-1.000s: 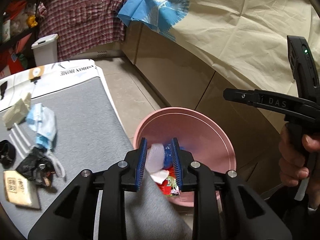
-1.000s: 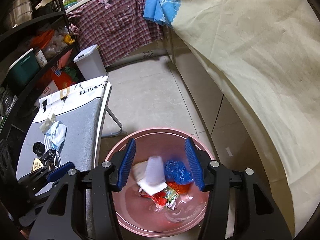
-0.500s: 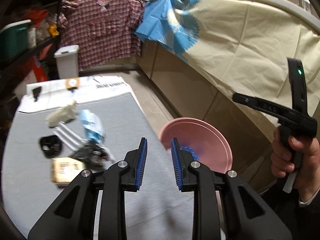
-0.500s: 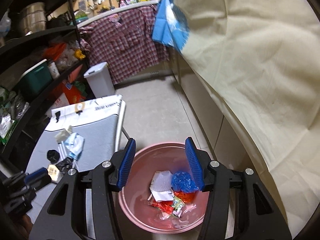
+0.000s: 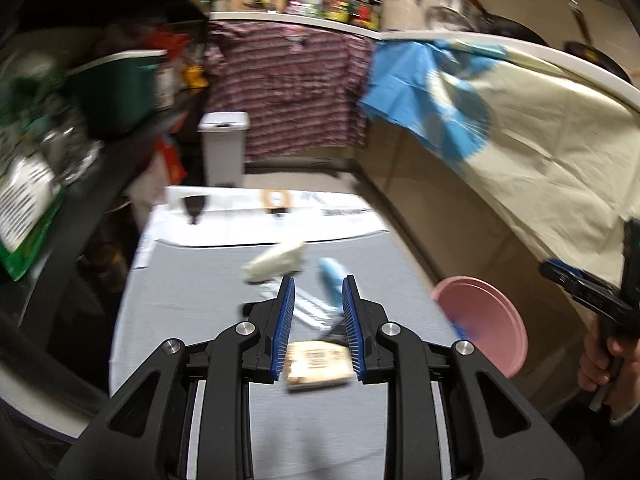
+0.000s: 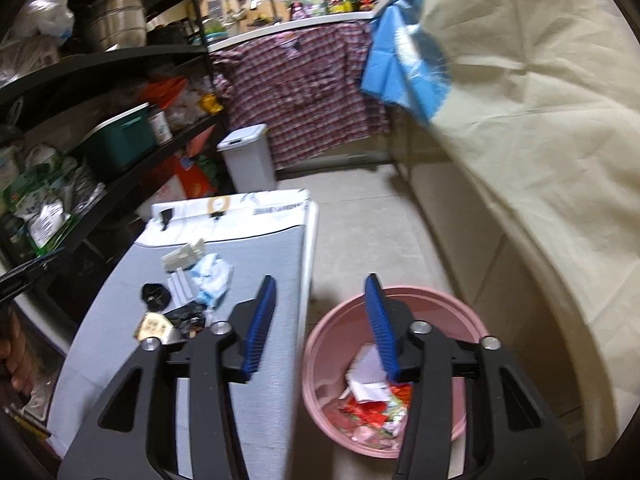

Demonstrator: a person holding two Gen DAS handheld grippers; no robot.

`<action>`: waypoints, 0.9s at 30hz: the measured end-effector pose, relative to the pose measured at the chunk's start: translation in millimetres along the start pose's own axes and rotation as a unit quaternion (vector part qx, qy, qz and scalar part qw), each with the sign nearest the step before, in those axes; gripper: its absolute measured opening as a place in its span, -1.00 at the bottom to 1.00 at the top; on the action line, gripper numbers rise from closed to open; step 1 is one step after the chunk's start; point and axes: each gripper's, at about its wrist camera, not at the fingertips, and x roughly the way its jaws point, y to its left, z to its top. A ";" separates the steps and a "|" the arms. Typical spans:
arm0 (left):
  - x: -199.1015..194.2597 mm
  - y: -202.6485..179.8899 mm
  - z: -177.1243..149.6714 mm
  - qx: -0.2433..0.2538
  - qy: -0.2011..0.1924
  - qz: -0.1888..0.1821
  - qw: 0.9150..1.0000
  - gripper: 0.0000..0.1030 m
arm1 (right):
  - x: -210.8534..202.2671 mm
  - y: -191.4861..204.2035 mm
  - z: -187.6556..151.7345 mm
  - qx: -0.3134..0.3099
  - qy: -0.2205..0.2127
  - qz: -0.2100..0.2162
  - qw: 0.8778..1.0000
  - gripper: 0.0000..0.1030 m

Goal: Collect trash
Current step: 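Move both open tools back to the board toward the strap and face mask, then grasp the black elastic strap with the left tool while the right tool grasps the blue face mask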

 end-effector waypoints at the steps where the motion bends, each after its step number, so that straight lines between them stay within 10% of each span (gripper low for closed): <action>1: 3.4 13.1 -3.9 -0.022 0.002 0.005 1.000 -0.53 | 2.3 6.2 -1.2 -0.006 0.001 0.005 1.000 -0.36; 12: 44.4 70.3 -28.9 -0.098 0.028 0.036 0.994 -0.53 | 49.8 67.3 -5.0 -0.058 0.022 0.052 0.997 -0.43; 27: 92.9 79.5 -45.4 -0.077 0.058 0.039 0.995 -0.53 | 130.4 116.0 -7.0 -0.084 0.050 0.073 0.993 -0.41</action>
